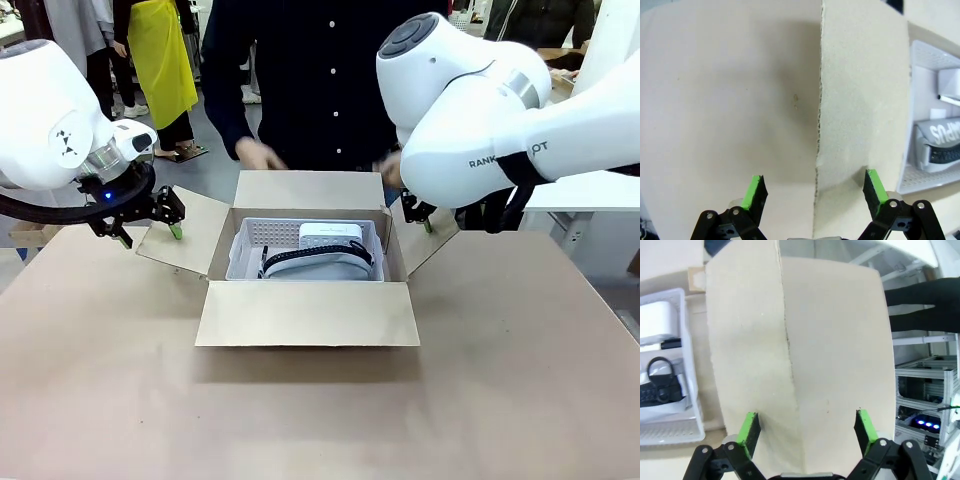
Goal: Pack the gift set into the box.
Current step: Lift both hands away from the flaps of the Package Box.
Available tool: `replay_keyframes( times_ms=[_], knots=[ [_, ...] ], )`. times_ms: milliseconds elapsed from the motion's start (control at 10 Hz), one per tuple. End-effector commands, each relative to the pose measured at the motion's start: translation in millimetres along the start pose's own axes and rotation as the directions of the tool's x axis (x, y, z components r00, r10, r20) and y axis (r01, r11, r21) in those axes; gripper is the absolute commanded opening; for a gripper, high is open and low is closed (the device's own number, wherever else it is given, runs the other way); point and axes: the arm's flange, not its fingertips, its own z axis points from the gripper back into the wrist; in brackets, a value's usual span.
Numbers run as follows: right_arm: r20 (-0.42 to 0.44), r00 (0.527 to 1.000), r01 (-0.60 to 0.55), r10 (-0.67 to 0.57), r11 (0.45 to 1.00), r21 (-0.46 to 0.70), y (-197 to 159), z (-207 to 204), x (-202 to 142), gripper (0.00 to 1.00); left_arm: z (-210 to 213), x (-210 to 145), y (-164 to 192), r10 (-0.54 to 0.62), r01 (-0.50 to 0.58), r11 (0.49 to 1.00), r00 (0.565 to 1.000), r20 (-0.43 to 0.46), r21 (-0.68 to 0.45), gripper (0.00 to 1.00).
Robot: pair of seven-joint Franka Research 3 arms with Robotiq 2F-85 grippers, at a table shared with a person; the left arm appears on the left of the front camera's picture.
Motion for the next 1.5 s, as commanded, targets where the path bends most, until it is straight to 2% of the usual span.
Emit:
replay_keyframes(
  times_ms=[0,200,300,400,500,600,700,800,900,1000,1100,1400],
  knots=[
    [-0.042,0.998,-0.044,0.052,0.984,0.175,-43.0,29.5,4.0,1.0,54.6,-20.6,13.8,-0.048,0.047,0.993,0.999,-0.004,-0.107,1.0],
    [-0.088,0.992,-0.051,0.086,0.94,0.338,-102.0,63.7,-5.0,1.0,106.1,-46.7,45.3,-0.1,0.08,0.957,0.993,-0.057,-0.28,1.0],
    [-0.173,0.98,-0.012,0.102,0.889,0.458,-133.6,68.8,-11.3,1.0,122.0,-55.7,71.5,-0.152,0.106,0.911,0.985,-0.086,-0.398,1.0],
    [-0.261,0.963,0.12,0.063,0.768,0.629,-177.0,58.2,-18.0,1.0,129.8,-61.0,111.1,-0.225,0.118,0.801,0.968,-0.113,-0.586,1.0],
    [-0.348,0.937,0.263,0.027,0.6,0.755,-216.3,31.0,-26.1,1.0,125.1,-58.2,153.0,-0.275,0.078,0.639,0.952,-0.133,-0.765,1.0],
    [-0.401,0.916,0.355,0.03,0.408,0.841,-248.3,-7.2,-36.6,1.0,111.1,-53.3,192.1,-0.318,0.026,0.474,0.937,-0.143,-0.88,1.0],
    [-0.453,0.891,0.432,0.03,0.249,0.867,-269.0,-49.8,-48.5,1.0,94.1,-48.3,228.1,-0.266,-0.024,0.329,0.957,-0.117,-0.944,1.0],
    [-0.503,0.864,0.5,0.017,0.085,0.862,-284.8,-99.5,-62.4,1.0,68.3,-39.2,251.4,-0.122,-0.093,0.2,0.985,-0.119,-0.975,1.0],
    [-0.563,0.823,0.559,-0.075,-0.073,0.826,-297.3,-142.3,-75.8,1.0,45.1,-28.7,275.8,-0.028,-0.14,0.083,0.989,-0.143,-0.987,1.0],
    [-0.636,0.75,0.605,-0.181,-0.201,0.77,-300.5,-176.1,-82.1,1.0,23.2,-13.8,285.3,0.003,-0.236,0.092,0.971,-0.237,-0.967,1.0],
    [-0.436,0.899,0.429,-0.032,0.258,0.866,-300.6,-108.0,-84.0,1.0,72.0,-78.2,262.6,-0.104,0.007,0.285,0.994,-0.023,-0.958,1.0],
    [-0.436,0.899,0.429,-0.032,0.258,0.866,-300.6,-108.0,-84.0,1.0,72.0,-78.2,262.6,-0.104,0.007,0.285,0.994,-0.023,-0.958,1.0]
  ],
)
